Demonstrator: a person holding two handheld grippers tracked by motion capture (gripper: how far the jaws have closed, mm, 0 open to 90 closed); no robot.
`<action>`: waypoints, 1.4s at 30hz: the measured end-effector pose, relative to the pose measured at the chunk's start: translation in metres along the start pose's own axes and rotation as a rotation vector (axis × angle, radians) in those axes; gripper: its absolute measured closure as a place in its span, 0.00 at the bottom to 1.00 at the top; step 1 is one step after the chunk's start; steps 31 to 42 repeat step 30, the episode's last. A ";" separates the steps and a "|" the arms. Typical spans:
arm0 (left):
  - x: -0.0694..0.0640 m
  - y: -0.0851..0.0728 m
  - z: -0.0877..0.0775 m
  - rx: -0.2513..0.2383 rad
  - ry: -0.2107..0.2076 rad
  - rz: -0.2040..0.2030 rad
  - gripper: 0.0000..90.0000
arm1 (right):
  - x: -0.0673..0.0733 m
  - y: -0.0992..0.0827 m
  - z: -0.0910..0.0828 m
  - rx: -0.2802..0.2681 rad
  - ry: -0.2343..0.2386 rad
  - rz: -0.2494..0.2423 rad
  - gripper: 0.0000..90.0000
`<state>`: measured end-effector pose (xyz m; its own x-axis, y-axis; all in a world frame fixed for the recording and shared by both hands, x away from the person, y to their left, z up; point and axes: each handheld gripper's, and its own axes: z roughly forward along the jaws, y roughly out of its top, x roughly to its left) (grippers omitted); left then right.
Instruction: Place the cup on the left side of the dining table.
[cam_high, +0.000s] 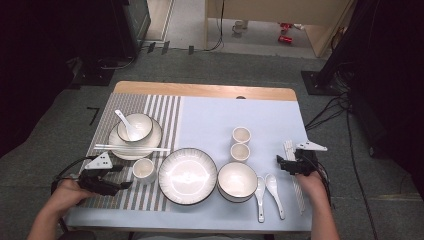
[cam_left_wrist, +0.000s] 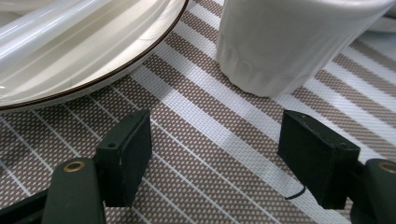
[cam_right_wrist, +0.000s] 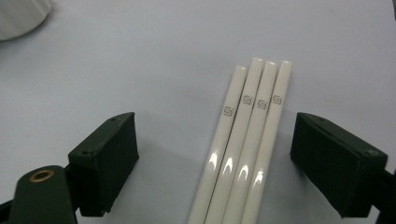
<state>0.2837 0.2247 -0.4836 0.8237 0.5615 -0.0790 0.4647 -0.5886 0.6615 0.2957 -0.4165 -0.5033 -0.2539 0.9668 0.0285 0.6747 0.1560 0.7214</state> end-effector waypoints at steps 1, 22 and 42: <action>0.000 0.000 0.001 -0.008 0.004 0.005 0.29 | 0.000 0.000 0.000 0.000 0.000 0.000 0.16; -0.008 -0.008 0.008 -0.058 0.026 0.070 0.18 | 0.000 0.000 0.000 0.000 0.000 0.000 0.16; -0.009 -0.009 0.008 -0.068 0.028 0.067 0.18 | 0.000 0.000 0.000 0.000 0.000 0.000 0.16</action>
